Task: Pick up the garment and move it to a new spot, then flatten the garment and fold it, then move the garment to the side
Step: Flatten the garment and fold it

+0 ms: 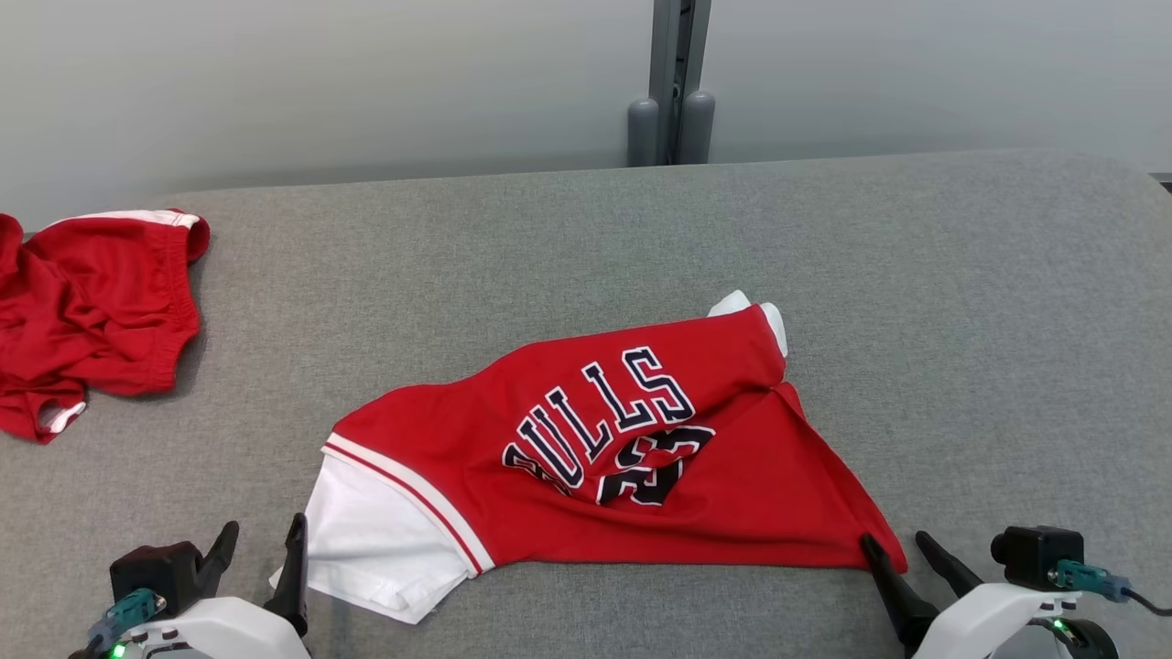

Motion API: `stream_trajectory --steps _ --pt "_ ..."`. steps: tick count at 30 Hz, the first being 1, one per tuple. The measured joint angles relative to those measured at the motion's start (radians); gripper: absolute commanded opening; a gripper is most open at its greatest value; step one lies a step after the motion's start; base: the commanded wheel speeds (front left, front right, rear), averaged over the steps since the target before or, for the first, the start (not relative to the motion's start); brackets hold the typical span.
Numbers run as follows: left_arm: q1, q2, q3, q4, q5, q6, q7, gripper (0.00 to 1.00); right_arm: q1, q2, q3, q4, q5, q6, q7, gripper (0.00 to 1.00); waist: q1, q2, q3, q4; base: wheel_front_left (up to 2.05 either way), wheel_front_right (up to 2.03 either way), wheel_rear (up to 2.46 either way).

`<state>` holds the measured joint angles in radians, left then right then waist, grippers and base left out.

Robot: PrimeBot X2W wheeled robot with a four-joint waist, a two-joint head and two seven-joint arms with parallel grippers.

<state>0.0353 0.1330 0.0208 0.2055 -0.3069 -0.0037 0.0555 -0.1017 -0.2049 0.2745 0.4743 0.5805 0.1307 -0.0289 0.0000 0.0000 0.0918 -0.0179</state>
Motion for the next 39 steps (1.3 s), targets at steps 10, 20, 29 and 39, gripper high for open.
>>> stream_trajectory --steps 10,20,29,39 --pt "0.013 0.051 -0.019 0.024 -0.021 -0.022 0.165 1.0 -0.046 0.004 0.046 0.044 0.021 0.0 0.02 1.0 0.0001 0.0 0.022 -0.001 0.0 0.0 0.0" --pt "-0.001 0.064 -0.043 0.046 -0.026 -0.029 0.189 1.0 -0.074 0.005 0.071 0.067 0.037 0.0 0.014 1.0 0.0 0.0 0.046 -0.002 0.0 0.0 0.0" --pt "-0.044 0.065 -0.061 0.072 -0.021 -0.032 0.177 0.58 -0.1 0.01 0.076 0.097 0.038 0.0 0.0 1.0 0.0 0.0 0.06 0.001 0.0 0.0 0.0" --pt "-0.044 0.06 -0.068 0.075 -0.033 -0.033 0.174 0.69 -0.115 0.04 0.03 0.147 0.007 0.004 0.028 1.0 0.0 0.0 0.053 0.002 0.0 0.0 0.0"
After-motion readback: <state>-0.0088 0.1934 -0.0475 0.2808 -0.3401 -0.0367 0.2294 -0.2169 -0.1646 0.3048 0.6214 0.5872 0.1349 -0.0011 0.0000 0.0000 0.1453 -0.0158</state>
